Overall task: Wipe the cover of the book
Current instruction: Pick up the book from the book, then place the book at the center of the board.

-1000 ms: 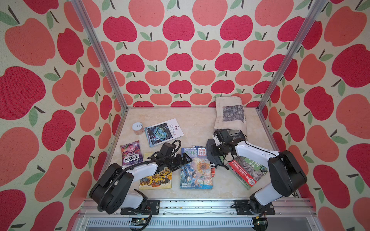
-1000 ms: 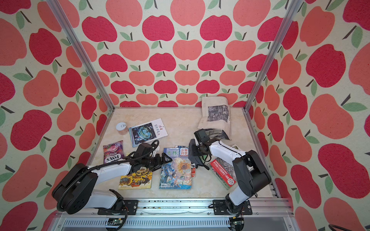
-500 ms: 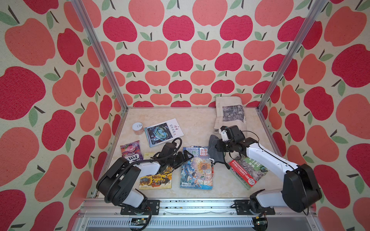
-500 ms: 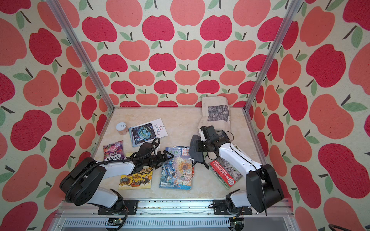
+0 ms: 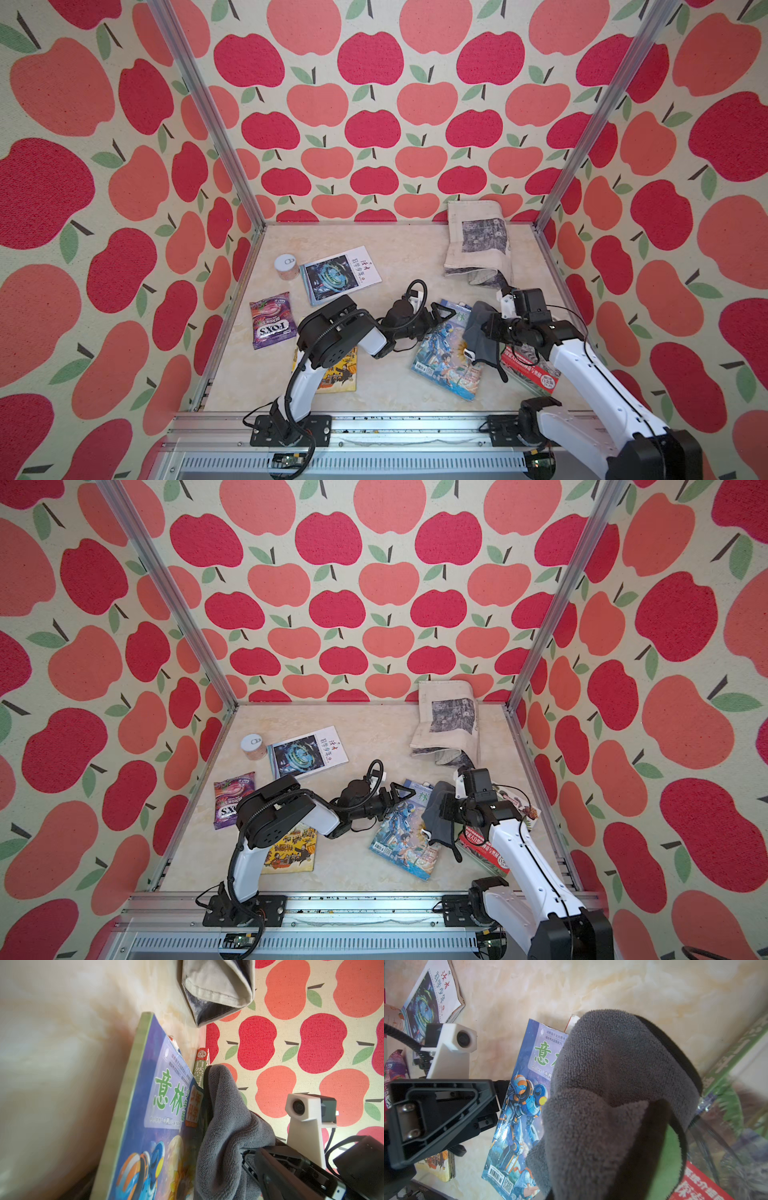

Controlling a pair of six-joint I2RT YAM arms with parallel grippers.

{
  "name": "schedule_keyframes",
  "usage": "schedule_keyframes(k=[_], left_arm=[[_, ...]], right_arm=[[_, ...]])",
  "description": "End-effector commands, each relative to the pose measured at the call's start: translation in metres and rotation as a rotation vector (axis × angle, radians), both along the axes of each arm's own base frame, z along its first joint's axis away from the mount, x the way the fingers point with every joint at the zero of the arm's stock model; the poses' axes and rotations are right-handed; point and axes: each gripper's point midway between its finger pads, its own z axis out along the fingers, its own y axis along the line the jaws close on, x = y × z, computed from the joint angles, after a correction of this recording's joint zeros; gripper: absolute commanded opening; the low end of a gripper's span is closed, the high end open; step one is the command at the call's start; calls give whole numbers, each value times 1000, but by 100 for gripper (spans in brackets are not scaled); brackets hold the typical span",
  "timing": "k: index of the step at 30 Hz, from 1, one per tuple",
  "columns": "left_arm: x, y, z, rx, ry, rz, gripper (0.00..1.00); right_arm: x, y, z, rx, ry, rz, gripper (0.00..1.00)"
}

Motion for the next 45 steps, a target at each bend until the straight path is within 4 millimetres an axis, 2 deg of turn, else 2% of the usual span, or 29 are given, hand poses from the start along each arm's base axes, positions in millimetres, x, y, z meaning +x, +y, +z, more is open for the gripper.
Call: schedule_keyframes(k=[1,3,5,9,13,16,18,22,26,27,28,32,38,41,45], left_arm=[[-13,10,-46,161,103,-23,99],[-16,15,-37,186,81,-56,99],[-19,21,-28,179,75,-88,99],[-36,31,-9,175,63,-176,96],[-54,28,7,218,35,-252,86],[-58,22,18,223,12,-283,72],[-58,22,19,240,9,-288,55],[-54,30,19,312,-11,-287,43],[-50,42,9,405,0,-280,6],[-49,47,6,420,8,-271,0],[-48,51,5,425,11,-261,0],[-44,80,16,419,-8,-191,0],[-60,163,31,506,-53,-21,0],[-69,191,26,578,-34,29,0],[-73,217,6,588,32,125,0]], right_arm=[[-6,-18,10,-43,-11,-60,0],[-4,-27,13,-68,-24,-101,0],[-3,-29,11,-57,-23,-110,0],[-2,-18,-6,3,35,-95,0],[4,-12,-13,45,32,-100,0],[8,-9,-14,57,28,-95,0],[9,-7,-14,63,27,-90,0],[12,-6,-11,69,15,-82,0],[15,-6,-5,66,-10,-75,0],[16,-6,-1,64,-22,-74,0],[17,-6,1,64,-32,-72,0],[22,-6,20,69,-88,-62,0],[29,1,33,91,-128,-20,0],[36,11,35,117,-131,12,0],[44,38,45,134,-145,95,0]])
